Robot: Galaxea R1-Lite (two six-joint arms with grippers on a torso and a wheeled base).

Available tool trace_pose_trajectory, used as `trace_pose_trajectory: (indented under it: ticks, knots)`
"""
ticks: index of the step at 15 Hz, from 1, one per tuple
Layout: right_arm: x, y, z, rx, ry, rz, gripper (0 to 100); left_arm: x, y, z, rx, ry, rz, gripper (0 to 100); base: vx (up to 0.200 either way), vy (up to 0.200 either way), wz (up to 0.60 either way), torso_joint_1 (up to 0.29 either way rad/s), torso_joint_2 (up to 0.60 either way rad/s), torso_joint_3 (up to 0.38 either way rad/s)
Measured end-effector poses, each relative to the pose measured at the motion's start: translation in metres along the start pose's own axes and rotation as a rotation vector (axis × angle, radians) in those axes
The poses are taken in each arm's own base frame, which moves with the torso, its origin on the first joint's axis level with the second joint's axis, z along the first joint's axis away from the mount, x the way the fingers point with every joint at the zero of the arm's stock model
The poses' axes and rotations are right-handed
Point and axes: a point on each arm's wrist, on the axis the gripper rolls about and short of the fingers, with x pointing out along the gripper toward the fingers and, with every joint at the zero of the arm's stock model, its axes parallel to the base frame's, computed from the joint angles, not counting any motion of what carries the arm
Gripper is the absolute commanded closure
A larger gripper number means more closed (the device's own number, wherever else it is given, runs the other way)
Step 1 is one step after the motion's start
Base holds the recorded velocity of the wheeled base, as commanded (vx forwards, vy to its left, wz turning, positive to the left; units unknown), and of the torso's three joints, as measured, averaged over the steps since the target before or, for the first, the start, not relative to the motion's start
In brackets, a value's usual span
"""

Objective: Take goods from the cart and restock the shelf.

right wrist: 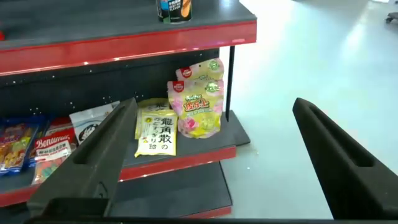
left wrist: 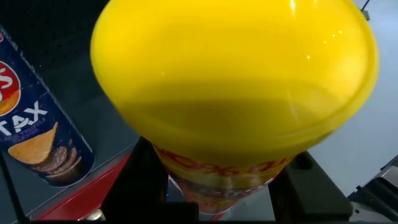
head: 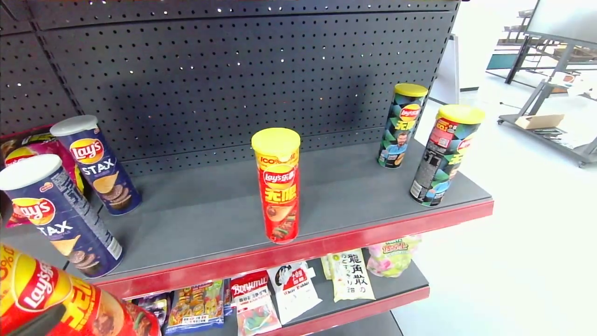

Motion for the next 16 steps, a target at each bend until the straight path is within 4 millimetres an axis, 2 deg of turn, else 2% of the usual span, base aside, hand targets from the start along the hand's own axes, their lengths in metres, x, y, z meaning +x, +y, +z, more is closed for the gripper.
trace_pose_trajectory:
  ticks: [3, 5, 7, 10, 16]
  knots:
    - [0.000, 0.000, 0.000, 0.000, 0.000, 0.001, 0, 0.014, 0.006, 0.018, -0.029, 0.016, -0.010, 100, 0.000, 0.000, 0.00, 0.000, 0.00, 0.000]
    - [0.000, 0.000, 0.000, 0.000, 0.000, -0.001, 0, 0.031, 0.013, 0.035, -0.037, 0.023, -0.014, 100, 0.000, 0.000, 0.00, 0.000, 0.00, 0.000]
    - [0.000, 0.000, 0.000, 0.000, 0.000, 0.000, 0, 0.059, 0.024, 0.050, -0.041, 0.036, -0.020, 100, 0.000, 0.000, 0.00, 0.000, 0.00, 0.000]
    - [0.000, 0.000, 0.000, 0.000, 0.000, 0.000, 0, 0.107, 0.042, 0.060, -0.052, 0.074, -0.028, 100, 0.000, 0.000, 0.00, 0.000, 0.00, 0.000]
    - [0.000, 0.000, 0.000, 0.000, 0.000, 0.000, 0, 0.195, 0.063, 0.063, -0.033, 0.091, -0.076, 100, 0.000, 0.000, 0.00, 0.000, 0.00, 0.000]
